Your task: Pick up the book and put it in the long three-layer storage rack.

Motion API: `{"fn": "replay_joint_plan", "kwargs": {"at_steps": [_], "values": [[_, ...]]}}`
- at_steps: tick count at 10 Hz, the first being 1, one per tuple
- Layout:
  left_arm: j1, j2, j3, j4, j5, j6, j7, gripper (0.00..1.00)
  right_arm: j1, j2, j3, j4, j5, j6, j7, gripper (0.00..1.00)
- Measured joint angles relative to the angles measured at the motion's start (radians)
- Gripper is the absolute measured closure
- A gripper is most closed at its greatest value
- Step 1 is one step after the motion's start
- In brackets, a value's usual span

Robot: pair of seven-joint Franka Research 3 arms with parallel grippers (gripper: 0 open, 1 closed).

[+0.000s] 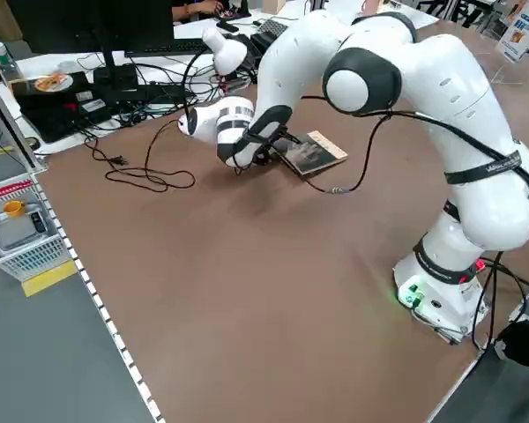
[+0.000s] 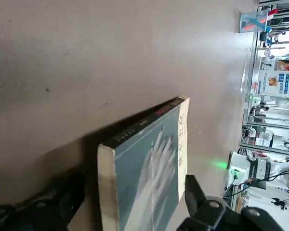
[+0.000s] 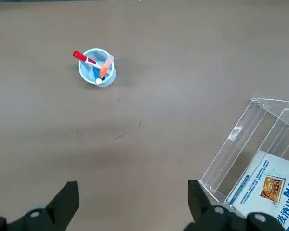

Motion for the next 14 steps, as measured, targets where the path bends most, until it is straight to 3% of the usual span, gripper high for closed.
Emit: {"fn": "replay_joint_plan", "kwargs": {"at_steps": [7, 10, 14], "values": [[0.002, 0.007, 0.0, 0.0, -0.013, -0.005, 0.028, 0.22, 0.0, 0.0, 0.0, 0.0, 0.0, 0.0, 0.0, 0.0], [0.002, 0.01, 0.0, 0.0, -0.015, -0.006, 0.029, 0.33, 0.0, 0.0, 0.0, 0.0, 0.0, -0.001, 0.0, 0.0], [0.002, 0.011, 0.0, 0.0, -0.015, -0.006, 0.029, 0.36, 0.0, 0.0, 0.0, 0.0, 0.0, -0.004, 0.0, 0.0]]}}
